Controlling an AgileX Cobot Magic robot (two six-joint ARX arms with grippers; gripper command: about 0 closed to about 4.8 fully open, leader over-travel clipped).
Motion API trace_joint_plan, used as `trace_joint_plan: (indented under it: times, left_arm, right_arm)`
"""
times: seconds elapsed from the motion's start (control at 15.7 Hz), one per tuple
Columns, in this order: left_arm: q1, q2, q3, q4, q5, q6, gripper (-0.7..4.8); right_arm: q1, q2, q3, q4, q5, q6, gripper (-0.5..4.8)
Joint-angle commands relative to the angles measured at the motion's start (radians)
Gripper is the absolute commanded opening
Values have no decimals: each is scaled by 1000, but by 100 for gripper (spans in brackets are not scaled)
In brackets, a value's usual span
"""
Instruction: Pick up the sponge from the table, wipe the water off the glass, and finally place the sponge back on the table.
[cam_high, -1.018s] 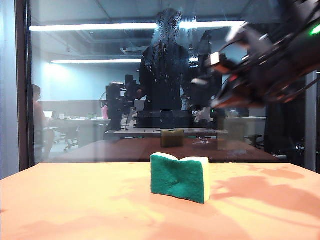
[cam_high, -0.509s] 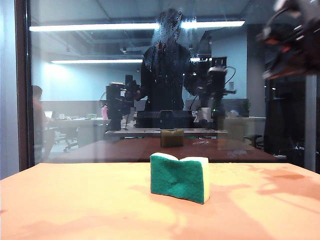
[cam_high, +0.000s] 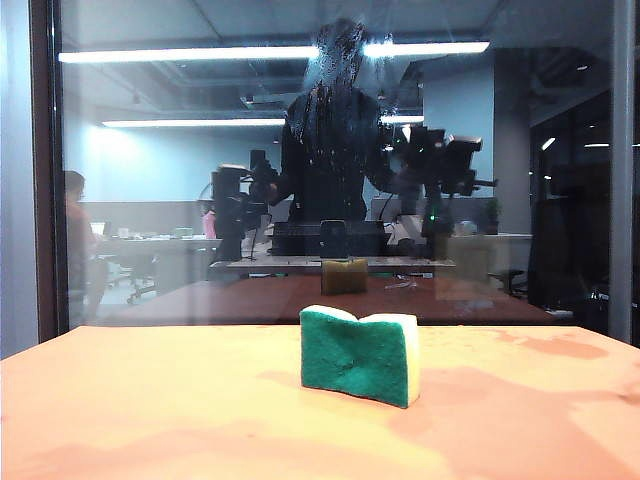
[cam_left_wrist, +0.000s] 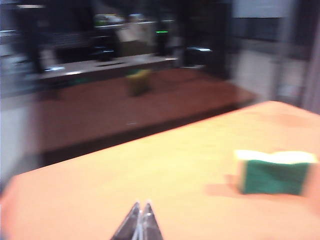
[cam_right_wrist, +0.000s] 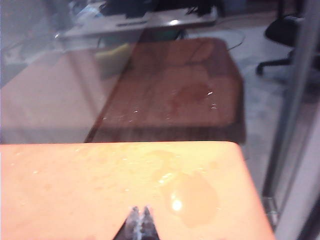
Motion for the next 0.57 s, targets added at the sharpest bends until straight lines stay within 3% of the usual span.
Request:
trace_joint_plan:
  times: [0.06, 0.57]
  left_arm:
    - [0, 1, 3, 9, -191, 3, -6]
    - [0, 1, 3, 10, -438, -45, -6]
  right_arm:
    - [-5, -92, -53, 11, 14, -3, -6]
    - [-4, -406, -237, 16, 63, -3, -6]
